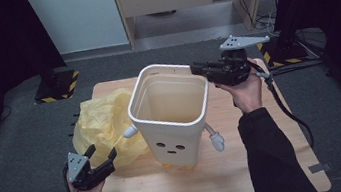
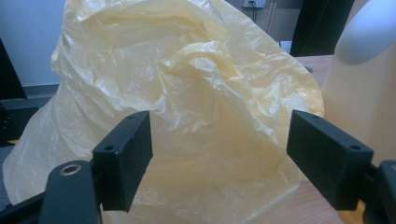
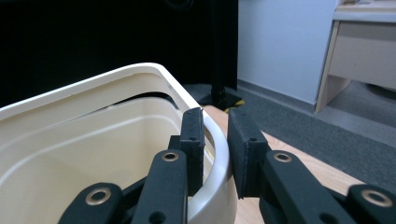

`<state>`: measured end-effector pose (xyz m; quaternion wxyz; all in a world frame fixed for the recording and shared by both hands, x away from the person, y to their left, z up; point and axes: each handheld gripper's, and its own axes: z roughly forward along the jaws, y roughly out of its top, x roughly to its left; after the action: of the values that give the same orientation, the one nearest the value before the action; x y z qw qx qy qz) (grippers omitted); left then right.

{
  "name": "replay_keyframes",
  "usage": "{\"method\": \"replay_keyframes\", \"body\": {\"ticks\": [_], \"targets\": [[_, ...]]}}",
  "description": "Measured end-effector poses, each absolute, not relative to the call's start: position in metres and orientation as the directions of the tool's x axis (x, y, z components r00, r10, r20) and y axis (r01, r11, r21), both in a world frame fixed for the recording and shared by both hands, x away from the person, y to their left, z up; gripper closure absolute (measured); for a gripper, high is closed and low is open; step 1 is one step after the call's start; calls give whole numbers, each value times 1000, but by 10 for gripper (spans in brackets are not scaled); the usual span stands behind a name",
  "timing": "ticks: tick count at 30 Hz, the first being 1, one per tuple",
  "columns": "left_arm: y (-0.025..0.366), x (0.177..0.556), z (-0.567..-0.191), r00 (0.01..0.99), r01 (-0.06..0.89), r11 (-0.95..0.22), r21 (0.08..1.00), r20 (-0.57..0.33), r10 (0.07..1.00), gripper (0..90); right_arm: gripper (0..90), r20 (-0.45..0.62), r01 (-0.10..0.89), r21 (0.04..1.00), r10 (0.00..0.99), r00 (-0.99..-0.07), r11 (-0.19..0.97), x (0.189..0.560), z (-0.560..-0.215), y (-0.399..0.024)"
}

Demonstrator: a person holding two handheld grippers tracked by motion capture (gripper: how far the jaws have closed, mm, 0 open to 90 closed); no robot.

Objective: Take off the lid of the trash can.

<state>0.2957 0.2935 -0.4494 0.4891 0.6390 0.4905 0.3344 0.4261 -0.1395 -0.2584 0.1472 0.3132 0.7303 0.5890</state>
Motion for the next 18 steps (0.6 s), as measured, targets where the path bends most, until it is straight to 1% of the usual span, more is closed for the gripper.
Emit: {"method": "replay_keyframes", "body": {"ticks": [5,8,11,18], "targets": [[294,296,-449,293,299,-38,953,-54,954,221,775,165,261,964,653,-739,52,422,-247,-154],[293,295,-449,294,298,-38,954,-53,954,221,775,161,236,972,684,-712,17,417,-240,-167],[293,295,-449,294,296,-40,954,-52,954,221,775,150,205,979,730,-666,-14,411,-234,-182],[293,295,-450,291,298,-37,954,-54,955,221,775,129,143,988,845,-520,-63,398,-228,-224]]}}
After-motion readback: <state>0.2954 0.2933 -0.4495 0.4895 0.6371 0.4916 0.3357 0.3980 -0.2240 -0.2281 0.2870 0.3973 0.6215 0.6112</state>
